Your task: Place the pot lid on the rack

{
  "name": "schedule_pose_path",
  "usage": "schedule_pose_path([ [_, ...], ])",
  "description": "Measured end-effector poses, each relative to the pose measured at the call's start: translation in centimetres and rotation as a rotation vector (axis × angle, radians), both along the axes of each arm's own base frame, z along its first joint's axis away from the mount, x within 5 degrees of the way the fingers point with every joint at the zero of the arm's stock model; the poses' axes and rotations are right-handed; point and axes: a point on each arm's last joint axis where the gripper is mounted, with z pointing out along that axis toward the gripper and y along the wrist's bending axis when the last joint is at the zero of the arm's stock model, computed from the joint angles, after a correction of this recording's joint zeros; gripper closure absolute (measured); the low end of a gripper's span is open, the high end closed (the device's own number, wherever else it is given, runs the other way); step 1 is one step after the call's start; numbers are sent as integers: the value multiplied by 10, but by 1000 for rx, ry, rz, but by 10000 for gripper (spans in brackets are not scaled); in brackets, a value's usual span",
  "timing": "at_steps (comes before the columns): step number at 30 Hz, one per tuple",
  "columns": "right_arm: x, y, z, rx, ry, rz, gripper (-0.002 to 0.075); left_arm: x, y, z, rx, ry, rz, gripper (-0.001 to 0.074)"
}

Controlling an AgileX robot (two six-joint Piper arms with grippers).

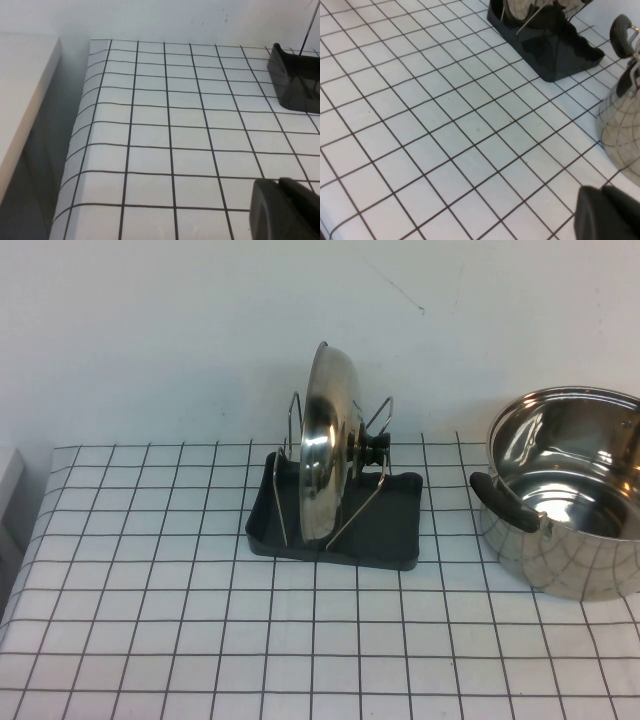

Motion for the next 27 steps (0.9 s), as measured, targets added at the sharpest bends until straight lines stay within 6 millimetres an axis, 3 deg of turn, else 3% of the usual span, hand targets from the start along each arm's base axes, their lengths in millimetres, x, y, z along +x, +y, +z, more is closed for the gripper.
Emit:
schedule_pose_path([
  [5, 7, 6, -8, 59, -82, -107, 725, 0, 0, 0, 0, 0, 0, 737],
  [10, 24, 13, -34, 126, -195, -290, 726, 0, 0, 0, 0, 0, 0, 737],
  [17, 38, 5, -70, 141, -296, -560, 726, 0, 0, 0, 0, 0, 0, 736],
  [27, 40, -2, -70, 156, -368, -688, 726, 0, 0, 0, 0, 0, 0, 737],
])
